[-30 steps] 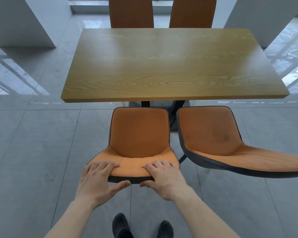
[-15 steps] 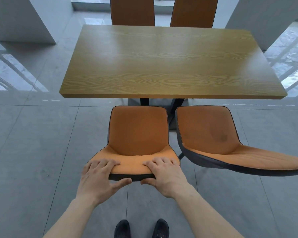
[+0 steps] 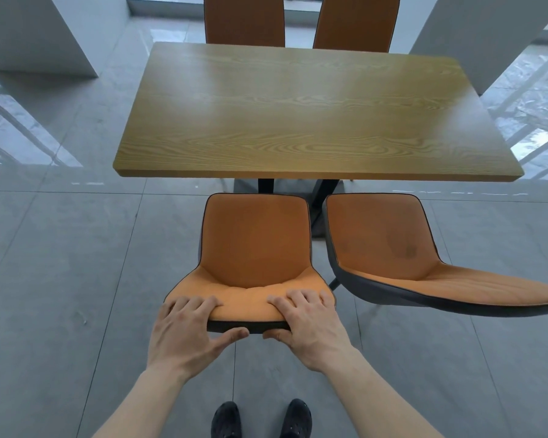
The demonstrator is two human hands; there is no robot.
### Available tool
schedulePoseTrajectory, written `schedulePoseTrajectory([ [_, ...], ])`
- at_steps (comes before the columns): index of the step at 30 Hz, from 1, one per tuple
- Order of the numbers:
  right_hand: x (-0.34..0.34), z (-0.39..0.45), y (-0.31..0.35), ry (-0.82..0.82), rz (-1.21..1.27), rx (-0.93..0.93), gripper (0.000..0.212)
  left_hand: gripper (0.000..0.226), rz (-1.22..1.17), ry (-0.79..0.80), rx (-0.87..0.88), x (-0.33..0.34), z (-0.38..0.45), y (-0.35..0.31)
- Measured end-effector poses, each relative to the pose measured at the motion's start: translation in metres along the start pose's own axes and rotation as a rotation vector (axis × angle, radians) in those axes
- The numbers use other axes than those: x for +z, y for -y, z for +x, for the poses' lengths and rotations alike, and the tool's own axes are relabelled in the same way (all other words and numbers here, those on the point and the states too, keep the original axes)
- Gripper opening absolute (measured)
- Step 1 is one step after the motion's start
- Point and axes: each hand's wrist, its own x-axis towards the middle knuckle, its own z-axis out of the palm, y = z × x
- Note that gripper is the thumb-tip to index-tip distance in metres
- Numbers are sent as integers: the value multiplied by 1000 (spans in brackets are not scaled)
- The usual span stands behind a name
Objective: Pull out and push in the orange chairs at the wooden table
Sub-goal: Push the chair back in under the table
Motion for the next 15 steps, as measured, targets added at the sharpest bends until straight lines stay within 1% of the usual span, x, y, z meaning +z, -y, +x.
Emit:
schedulePoseTrajectory([
  [6, -2, 8, -10, 20, 8, -19, 63, 83, 12, -24, 3, 4, 5, -3],
  [12, 1, 10, -12, 10, -5, -33, 64, 83, 0, 21, -14, 4, 6, -1],
  [15, 2, 12, -13, 19, 0, -27, 64, 83, -9, 19, -18, 4, 6, -1],
])
